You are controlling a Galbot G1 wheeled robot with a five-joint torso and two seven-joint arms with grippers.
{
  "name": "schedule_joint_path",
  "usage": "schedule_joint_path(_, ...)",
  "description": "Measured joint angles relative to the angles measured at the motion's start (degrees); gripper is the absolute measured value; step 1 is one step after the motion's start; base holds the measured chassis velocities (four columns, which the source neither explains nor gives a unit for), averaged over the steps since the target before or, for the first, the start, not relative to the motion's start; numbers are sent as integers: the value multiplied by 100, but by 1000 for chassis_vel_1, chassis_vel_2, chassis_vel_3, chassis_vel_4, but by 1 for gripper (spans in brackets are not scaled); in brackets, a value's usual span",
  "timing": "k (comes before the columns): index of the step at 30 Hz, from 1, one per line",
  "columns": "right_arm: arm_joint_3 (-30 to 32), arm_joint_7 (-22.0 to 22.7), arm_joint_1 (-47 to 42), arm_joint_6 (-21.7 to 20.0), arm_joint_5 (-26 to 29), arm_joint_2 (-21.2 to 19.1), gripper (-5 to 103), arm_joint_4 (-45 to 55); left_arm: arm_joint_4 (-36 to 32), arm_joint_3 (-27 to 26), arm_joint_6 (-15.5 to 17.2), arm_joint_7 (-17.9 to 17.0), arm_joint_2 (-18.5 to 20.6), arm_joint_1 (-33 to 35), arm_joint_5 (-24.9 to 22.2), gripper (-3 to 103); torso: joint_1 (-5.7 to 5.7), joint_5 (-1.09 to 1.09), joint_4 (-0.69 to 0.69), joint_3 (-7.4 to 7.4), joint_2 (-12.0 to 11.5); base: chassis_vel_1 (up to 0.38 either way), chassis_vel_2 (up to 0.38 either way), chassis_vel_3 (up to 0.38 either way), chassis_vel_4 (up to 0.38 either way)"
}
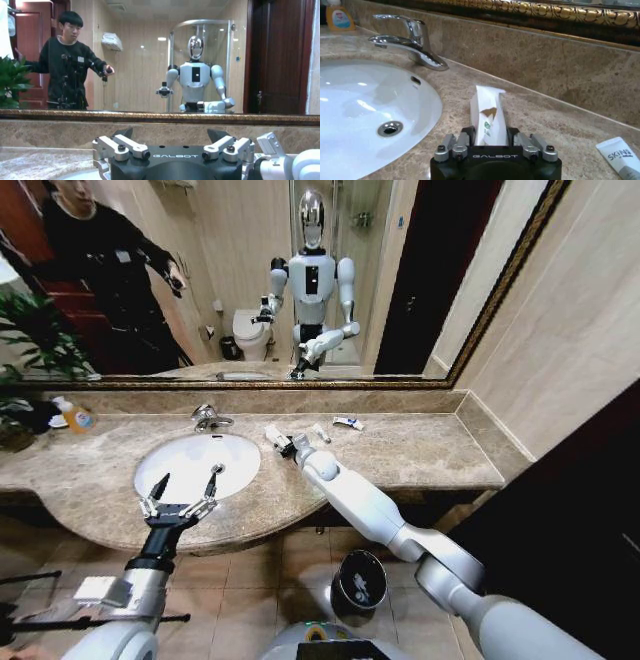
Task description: Pick up the trash from the sink and place it in the trash bin.
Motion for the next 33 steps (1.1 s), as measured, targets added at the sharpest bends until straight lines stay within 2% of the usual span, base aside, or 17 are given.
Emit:
schedule_joint_path(3, 11, -37, -32, 17, 41, -37, 40, 37, 0, 0, 0, 0, 0, 0, 0, 100, 0, 0, 0, 0, 0, 0, 0, 0, 0)
schedule_joint_path(6, 38, -51, -102, 121, 169, -102, 24, 86, 0, 0, 0, 0, 0, 0, 0, 100, 0, 0, 0, 0, 0, 0, 0, 0, 0)
schedule_joint_path(10, 99, 11, -224, 232, 287, -170, 17, 261, 0, 0, 0, 0, 0, 0, 0, 100, 0, 0, 1, 0, 0, 0, 0, 0, 0)
schedule_joint_path(15, 364, 62, -534, 262, 523, -611, 6, 1149, 0, 0, 0, 0, 0, 0, 0, 100, 0, 1, 3, 0, 0, 0, 0, 0, 0)
schedule_joint_path(17, 809, -246, -935, 178, 832, -1304, 1, 2217, 0, -1, 0, -1, 0, 0, 0, 100, 0, 2, 2, 0, 0, 0, 0, 0, 0)
schedule_joint_path(18, 809, -246, -935, 178, 832, -1304, 1, 2217, 0, -1, 0, -1, 0, 0, 0, 100, 0, 2, 2, 0, 0, 0, 0, 0, 0)
schedule_joint_path(19, 1172, -531, -1224, 101, 1012, -1716, 1, 2782, 0, 0, 0, -2, 0, -1, 0, 100, 0, 0, 0, 0, 0, 0, 0, 0, 0)
schedule_joint_path(20, 1172, -531, -1224, 101, 1012, -1716, 1, 2782, 0, 0, 0, -2, 0, -1, 0, 100, 0, 0, 0, 0, 0, 0, 0, 0, 0)
schedule_joint_path(22, 1960, -1163, -1966, 10, 1180, -2556, 0, 3644, 0, -2, 0, -2, 0, 1, 0, 100, 0, 2, -1, -1, 0, 0, 0, 0, 0)
schedule_joint_path(23, 1960, -1163, -1966, 10, 1180, -2556, 0, 3644, 0, -2, 0, -2, 0, 1, 0, 100, 0, 2, -1, -1, 0, 0, 0, 0, 0)
schedule_joint_path(25, 2613, -1660, -2813, 224, 1230, -3436, 0, 3978, 0, 0, 0, -1, 0, -1, 0, 100, 0, 3, -2, -1, 0, 0, 0, 0, 0)
schedule_joint_path(26, 2613, -1660, -2813, 224, 1230, -3436, 0, 3978, 0, 0, 0, -1, 0, -1, 0, 100, 0, 3, -2, -1, 0, 0, 0, 0, 0)
schedule_joint_path(28, 3346, -2050, -3628, 577, 1319, -4150, 0, 4028, 0, -1, 0, -2, 0, 0, 0, 100, -1, 4, -2, -1, 0, 0, 0, 0, 0)
schedule_joint_path(29, 3346, -2050, -3628, 577, 1319, -4150, 0, 4028, 0, -1, 0, -2, 0, 0, 0, 100, -1, 4, -2, -1, 0, 0, 0, 0, 0)
schedule_joint_path(31, 4132, -2472, -4497, 996, 1653, -4874, 0, 4064, 0, -1, 0, -1, 0, 1, 0, 100, -1, 4, -3, -1, 1, 0, 0, 0, 0)
schedule_joint_path(32, 4132, -2472, -4497, 996, 1653, -4874, 0, 4064, 0, -1, 0, -1, 0, 1, 0, 100, -1, 4, -3, -1, 1, 0, 0, 0, 0)
schedule_joint_path(33, 4453, -2827, -4825, 1138, 1745, -5150, 0, 4010, 0, 0, 0, 0, 0, 0, 0, 100, -1, 1, -3, -1, 1, 0, 0, 0, 0)
